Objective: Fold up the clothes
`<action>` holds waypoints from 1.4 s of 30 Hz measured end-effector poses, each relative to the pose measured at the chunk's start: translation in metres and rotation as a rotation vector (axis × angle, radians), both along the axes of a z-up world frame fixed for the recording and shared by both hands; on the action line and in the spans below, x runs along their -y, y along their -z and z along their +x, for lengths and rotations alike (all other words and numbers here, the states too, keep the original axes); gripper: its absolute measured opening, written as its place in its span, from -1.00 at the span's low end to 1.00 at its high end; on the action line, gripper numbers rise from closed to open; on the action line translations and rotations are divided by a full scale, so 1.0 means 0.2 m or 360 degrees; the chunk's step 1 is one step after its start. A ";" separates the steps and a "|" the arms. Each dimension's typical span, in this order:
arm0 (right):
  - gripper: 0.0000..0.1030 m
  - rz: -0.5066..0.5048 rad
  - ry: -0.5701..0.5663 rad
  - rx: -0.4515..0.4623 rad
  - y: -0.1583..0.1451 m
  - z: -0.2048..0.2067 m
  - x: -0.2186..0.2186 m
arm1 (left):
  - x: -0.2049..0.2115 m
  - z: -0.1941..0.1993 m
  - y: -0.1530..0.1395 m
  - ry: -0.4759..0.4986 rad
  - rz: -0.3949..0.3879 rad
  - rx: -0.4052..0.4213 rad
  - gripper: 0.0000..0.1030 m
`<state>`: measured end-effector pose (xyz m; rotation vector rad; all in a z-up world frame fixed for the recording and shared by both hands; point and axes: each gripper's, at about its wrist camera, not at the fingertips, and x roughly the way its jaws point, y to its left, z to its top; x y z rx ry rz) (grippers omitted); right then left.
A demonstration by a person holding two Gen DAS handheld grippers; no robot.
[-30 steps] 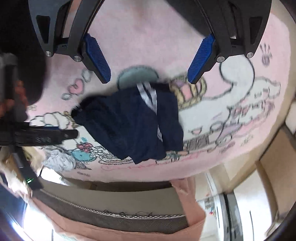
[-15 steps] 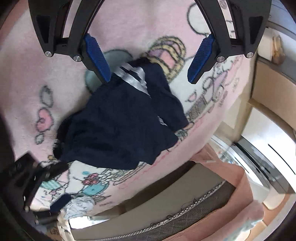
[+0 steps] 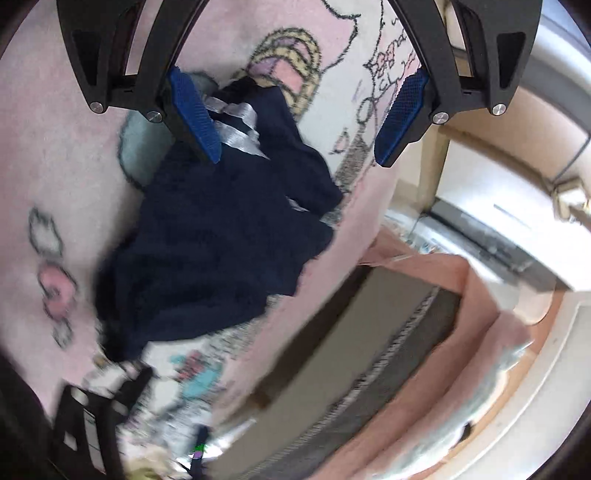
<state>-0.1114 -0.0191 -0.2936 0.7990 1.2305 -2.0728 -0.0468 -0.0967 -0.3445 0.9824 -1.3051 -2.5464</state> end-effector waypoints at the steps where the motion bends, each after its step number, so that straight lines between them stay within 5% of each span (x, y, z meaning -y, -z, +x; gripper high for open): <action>1: 0.47 0.0044 -0.0046 -0.0019 0.02 0.01 0.01 | -0.01 0.02 0.02 0.0026 -0.0038 0.0000 0.66; 8: 0.47 0.0271 -0.0198 -0.0310 0.11 0.05 0.05 | -0.05 0.13 0.08 0.0203 -0.0226 -0.0069 0.66; 13: 0.47 0.0375 -0.0290 -0.0306 0.18 0.09 0.06 | -0.10 0.14 0.15 0.0257 -0.0310 -0.0015 0.66; 25: 0.47 0.0385 -0.0272 -0.0350 0.24 0.13 0.03 | 0.01 0.01 0.16 -0.0075 -0.0361 -0.0037 0.66; 31: 0.47 0.0439 -0.0311 -0.0414 0.29 0.20 0.02 | 0.02 -0.02 0.20 -0.0112 -0.0443 -0.0022 0.66; 42: 0.47 0.0583 -0.0461 -0.0428 0.39 0.31 0.06 | 0.02 -0.03 0.22 -0.0113 -0.0411 0.0039 0.66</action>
